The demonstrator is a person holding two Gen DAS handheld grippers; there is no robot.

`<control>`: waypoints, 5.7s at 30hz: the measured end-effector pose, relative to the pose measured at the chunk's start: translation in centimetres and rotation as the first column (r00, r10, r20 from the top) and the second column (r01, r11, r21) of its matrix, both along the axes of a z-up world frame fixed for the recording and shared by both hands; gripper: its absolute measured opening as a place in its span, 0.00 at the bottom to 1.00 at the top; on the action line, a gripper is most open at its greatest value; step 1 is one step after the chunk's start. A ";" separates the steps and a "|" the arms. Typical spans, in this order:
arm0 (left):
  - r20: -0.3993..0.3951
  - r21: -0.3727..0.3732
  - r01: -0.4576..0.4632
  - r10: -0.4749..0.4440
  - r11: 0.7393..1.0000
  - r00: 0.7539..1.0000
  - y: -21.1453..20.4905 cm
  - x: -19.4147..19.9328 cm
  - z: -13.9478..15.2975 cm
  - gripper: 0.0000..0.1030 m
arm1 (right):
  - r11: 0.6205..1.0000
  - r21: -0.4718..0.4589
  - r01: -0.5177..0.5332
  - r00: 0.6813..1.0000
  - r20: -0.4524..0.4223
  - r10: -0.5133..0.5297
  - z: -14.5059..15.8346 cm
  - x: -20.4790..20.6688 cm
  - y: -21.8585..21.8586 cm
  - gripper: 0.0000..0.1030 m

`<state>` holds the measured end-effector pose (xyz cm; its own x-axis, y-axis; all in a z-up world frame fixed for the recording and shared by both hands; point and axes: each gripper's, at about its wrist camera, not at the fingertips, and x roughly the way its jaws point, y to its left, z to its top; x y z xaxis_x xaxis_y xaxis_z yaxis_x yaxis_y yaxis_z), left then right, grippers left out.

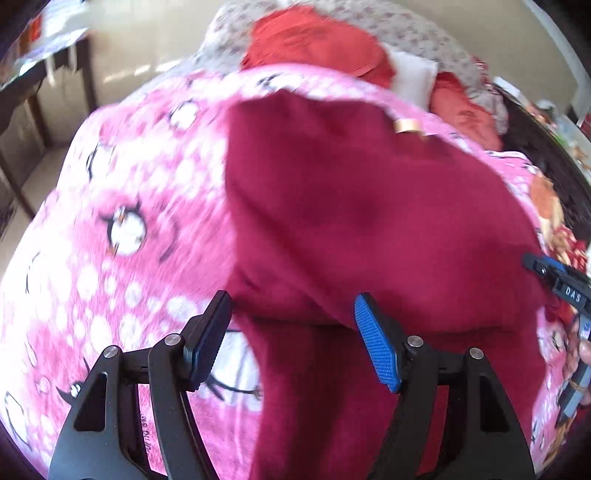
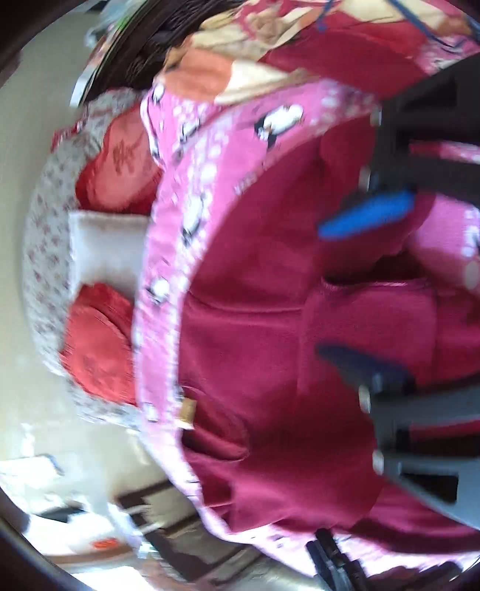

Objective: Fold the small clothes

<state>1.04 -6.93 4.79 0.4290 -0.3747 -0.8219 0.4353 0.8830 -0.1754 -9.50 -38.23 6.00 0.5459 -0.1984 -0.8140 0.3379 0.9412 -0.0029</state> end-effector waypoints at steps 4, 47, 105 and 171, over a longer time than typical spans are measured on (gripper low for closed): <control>0.016 0.000 0.003 -0.003 1.000 1.000 0.4 -0.4 -0.6 0.68 | 1.000 0.031 0.001 0.999 0.040 -0.002 0.1 -0.6 -0.6 0.20; 0.057 -0.098 -0.029 0.034 0.995 0.998 -2.2 3.3 3.9 0.71 | 0.992 0.111 0.054 0.987 0.143 -0.070 0.7 -1.4 -0.6 0.46; -0.007 -0.034 0.011 -0.011 0.999 1.000 -0.2 -1.6 1.8 0.71 | 0.874 0.085 0.478 0.876 0.016 -0.481 3.6 -10.0 -15.6 0.81; -0.001 0.028 0.140 -0.140 0.990 0.990 -0.9 -1.1 0.3 0.29 | 0.873 0.403 -0.275 0.957 0.200 0.210 3.3 -5.1 2.5 0.47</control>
